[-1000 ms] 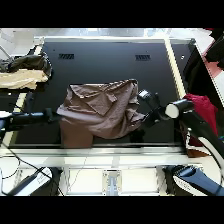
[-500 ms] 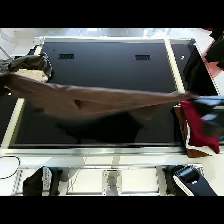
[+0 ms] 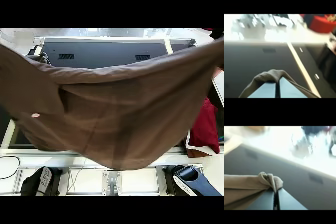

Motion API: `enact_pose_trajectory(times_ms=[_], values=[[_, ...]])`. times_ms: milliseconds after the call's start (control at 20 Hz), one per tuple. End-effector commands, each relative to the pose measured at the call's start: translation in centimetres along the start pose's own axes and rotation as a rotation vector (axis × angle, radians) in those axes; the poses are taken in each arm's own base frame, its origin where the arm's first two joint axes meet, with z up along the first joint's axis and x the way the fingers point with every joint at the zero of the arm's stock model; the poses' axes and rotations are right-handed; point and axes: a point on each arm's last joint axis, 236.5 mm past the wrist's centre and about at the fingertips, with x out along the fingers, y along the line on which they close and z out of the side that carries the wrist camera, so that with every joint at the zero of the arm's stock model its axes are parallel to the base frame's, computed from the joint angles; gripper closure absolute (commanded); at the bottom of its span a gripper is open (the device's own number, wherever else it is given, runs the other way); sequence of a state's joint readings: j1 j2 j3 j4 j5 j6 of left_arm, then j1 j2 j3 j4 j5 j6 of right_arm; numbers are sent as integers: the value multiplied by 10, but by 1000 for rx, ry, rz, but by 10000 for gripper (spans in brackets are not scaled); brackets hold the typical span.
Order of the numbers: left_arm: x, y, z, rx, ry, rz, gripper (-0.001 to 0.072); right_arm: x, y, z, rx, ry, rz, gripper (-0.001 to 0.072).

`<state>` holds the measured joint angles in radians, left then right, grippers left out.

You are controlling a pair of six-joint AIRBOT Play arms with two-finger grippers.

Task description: Fold the shirts.

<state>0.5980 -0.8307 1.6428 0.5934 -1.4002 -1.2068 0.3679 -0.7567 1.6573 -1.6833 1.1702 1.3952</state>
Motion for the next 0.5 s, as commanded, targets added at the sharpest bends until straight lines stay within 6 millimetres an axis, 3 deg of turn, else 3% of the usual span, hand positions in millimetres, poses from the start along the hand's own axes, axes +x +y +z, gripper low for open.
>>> enact_pose_trajectory(times_ms=[0,100,200,300,450], values=[[64,43,-114,-167,503,-32,701,96,-19,-84,-100,391,-102,701],[119,68,-189,-152,743,17,700,143,-32,-140,-64,576,-120,702],[177,103,-238,-65,831,126,700,179,-52,-197,31,711,-143,701],[231,152,-255,-78,758,300,699,207,-61,-251,123,820,-121,700],[290,188,-250,-149,564,352,700,253,-65,-308,189,881,-94,700]])
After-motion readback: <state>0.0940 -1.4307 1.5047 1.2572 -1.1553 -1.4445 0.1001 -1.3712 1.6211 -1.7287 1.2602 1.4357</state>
